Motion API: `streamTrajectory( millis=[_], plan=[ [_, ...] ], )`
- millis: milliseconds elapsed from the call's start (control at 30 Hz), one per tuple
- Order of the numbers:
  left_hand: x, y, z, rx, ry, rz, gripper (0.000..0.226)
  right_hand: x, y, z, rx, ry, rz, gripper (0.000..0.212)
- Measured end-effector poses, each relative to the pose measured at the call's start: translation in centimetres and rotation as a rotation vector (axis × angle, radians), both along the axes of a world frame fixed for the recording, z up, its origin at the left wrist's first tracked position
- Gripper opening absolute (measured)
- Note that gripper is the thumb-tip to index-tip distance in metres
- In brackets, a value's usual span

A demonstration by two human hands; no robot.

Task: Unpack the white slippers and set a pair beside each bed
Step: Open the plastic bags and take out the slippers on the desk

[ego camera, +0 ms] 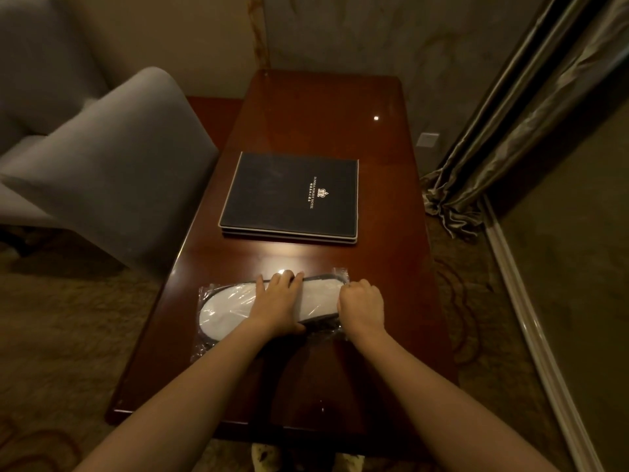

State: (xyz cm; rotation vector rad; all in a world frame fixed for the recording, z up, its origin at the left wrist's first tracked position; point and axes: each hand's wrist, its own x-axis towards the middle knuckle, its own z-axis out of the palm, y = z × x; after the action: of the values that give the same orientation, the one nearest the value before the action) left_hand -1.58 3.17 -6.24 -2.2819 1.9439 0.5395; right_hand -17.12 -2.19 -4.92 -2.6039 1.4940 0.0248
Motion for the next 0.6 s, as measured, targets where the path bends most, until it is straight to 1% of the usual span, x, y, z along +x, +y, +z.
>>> streamTrajectory(
  millis=[233,333,433,500,567,600],
  plan=[
    [1.1,-1.5,2.9,-0.215,-0.006,-0.004,0.107,-0.9,-2.2,2.6,-0.105,-0.310,-0.085,0.021],
    [1.3,-2.5,4.7,-0.280,-0.018,-0.007,0.107,-0.8,-3.5,4.5,-0.103,-0.497,-0.174,0.022],
    [1.6,-3.1,6.3,-0.325,-0.021,-0.008,0.106,-1.0,-4.8,5.8,-0.011,-0.733,-0.308,0.018],
    [2.1,-3.3,7.1,-0.359,-0.023,0.000,0.105,-1.6,-6.0,6.2,0.055,-0.881,-0.439,0.016],
    [2.6,-3.3,7.7,-0.394,0.013,0.023,0.103,-2.3,-7.2,6.1,0.177,-0.983,-0.578,0.017],
    [2.7,-3.4,7.9,-0.413,0.023,0.018,0.102,-2.5,-7.6,5.9,0.252,-0.999,-0.620,0.016]
  ],
)
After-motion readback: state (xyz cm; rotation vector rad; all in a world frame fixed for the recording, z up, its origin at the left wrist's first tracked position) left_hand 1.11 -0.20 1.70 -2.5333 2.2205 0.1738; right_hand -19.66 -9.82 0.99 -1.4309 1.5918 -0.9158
